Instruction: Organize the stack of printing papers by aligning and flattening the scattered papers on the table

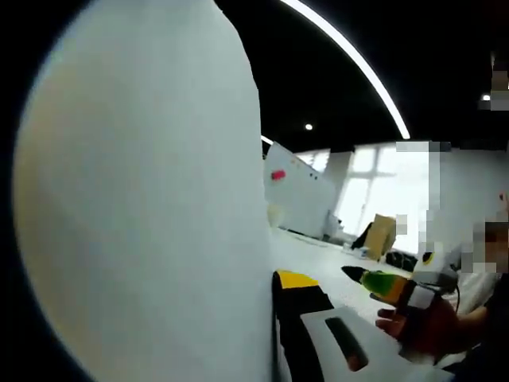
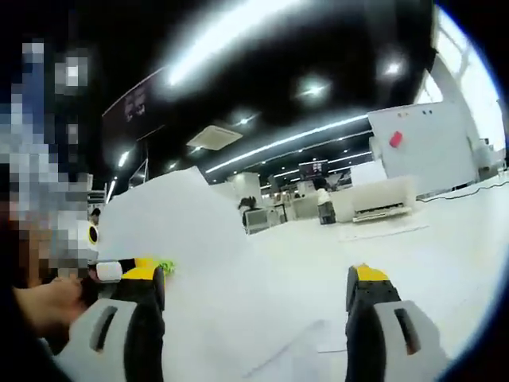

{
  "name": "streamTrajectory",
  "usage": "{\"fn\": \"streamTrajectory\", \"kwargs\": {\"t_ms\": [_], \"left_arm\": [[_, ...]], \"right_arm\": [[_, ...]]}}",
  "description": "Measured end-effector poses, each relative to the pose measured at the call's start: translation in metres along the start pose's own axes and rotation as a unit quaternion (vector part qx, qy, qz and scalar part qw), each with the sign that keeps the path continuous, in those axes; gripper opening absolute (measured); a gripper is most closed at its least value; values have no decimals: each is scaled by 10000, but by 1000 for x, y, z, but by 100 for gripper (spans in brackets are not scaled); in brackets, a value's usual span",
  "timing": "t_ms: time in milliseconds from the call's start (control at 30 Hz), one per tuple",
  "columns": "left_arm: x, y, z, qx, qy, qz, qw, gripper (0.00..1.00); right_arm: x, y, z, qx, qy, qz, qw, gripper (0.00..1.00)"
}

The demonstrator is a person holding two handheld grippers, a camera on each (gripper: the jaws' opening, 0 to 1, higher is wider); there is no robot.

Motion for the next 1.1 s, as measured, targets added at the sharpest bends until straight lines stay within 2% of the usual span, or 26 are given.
{"fn": "streamTrajectory", "kwargs": {"t_ms": [233,333,633,833,1100], "left_arm": [[0,0,0,-5,12,-9,10000,6],[0,0,0,-6,20,-19,10000,6],[0,0,0,12,22,-16,10000,6],[-1,-1,0,30,15,-17,10000,6],[-1,-1,-1,60,16,-35,10000,6]], "right_arm": [[-19,5,-1,173,215,-267,9993,90],[-34,10,1,217,465,-502,9974,90],[-71,23,2,353,574,-931,9934,90],[-100,37,4,458,731,-1267,9882,90],[-151,59,5,722,968,-1724,9776,90]]}}
Point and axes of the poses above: the point that each gripper's makers call its tool centre point, and the gripper's own axes: y roughly backward along the fingers, x roughly to its left, z roughly out of its top, the point moved 6 cm from there along y, roughly backward along the fingers, and after that the axes turned 3 degrees about y, right-handed, at the moved point
